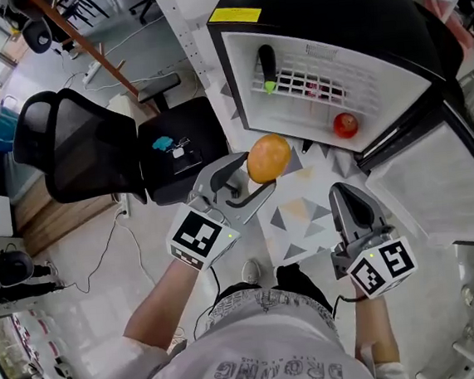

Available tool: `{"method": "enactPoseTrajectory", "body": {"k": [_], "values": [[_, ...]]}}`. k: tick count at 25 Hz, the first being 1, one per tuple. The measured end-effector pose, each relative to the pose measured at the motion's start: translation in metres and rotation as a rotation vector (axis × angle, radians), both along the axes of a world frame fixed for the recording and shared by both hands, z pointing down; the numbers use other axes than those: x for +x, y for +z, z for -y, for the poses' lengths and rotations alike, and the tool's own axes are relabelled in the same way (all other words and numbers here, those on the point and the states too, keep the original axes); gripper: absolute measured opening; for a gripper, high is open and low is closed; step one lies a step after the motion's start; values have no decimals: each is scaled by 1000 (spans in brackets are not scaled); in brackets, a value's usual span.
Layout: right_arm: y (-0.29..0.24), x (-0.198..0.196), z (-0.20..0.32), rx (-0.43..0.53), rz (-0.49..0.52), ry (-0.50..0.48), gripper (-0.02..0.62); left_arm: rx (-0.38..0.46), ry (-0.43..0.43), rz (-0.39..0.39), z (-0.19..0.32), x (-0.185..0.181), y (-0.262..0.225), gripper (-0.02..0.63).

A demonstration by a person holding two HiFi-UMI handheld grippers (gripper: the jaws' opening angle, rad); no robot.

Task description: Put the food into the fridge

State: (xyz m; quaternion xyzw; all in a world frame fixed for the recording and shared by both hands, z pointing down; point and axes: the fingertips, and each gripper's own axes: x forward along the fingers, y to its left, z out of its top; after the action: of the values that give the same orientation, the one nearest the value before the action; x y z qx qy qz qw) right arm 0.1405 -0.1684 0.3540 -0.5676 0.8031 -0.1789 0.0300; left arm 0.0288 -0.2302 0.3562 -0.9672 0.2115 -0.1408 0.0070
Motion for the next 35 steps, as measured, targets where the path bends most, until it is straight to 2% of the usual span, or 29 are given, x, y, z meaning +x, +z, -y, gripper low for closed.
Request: {"method": "enactPoseTrajectory", "body": {"k": [15,23,35], "values": [[25,38,48,3,56,-67,3,112,-14,200,79,62,21,268],[42,46,61,-3,80,-28,3,167,27,270,113,82,31,267],[64,43,70,-12,103,104,3,255,136,358,145,105,49,268]]}}
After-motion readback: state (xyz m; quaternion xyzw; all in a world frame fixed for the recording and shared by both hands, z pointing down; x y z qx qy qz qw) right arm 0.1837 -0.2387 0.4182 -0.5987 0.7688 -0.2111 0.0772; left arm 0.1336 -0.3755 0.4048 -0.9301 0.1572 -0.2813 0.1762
